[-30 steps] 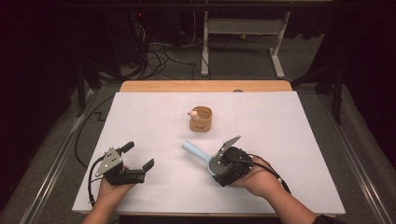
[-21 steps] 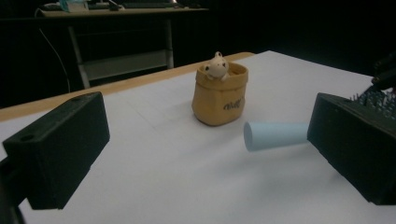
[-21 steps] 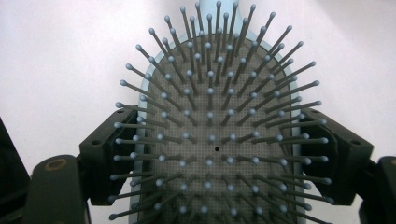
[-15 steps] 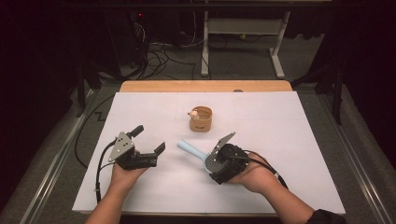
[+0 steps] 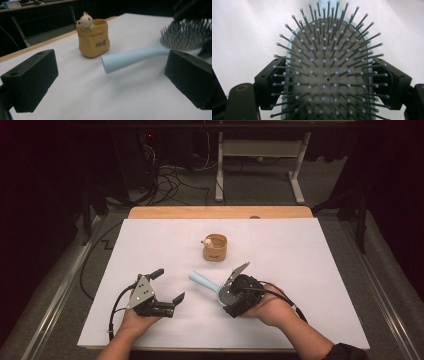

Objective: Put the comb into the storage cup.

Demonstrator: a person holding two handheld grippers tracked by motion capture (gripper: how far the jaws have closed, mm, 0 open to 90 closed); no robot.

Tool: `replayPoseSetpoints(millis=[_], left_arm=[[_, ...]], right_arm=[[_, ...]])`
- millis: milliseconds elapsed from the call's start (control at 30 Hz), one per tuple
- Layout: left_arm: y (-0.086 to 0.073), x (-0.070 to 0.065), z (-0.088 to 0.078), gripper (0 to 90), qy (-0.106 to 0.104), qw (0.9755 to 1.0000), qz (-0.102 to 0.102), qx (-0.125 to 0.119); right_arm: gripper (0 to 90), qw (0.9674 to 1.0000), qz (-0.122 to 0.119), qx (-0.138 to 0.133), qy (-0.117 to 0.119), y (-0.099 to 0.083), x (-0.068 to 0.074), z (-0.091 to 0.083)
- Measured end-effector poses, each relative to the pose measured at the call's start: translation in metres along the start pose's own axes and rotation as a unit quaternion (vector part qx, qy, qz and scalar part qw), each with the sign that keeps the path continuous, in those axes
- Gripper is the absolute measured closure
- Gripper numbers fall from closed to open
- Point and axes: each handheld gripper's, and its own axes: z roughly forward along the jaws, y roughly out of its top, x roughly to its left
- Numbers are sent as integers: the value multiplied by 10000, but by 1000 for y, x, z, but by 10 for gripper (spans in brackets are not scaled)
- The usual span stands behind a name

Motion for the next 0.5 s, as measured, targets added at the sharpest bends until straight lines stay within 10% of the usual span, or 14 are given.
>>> replayPoseSetpoints(millis=[500], left_arm=[[-8,-15,-3,0,182,9977,598,247]], right_arm=[[209,10000,-48,-22,-32,6,5,-3]])
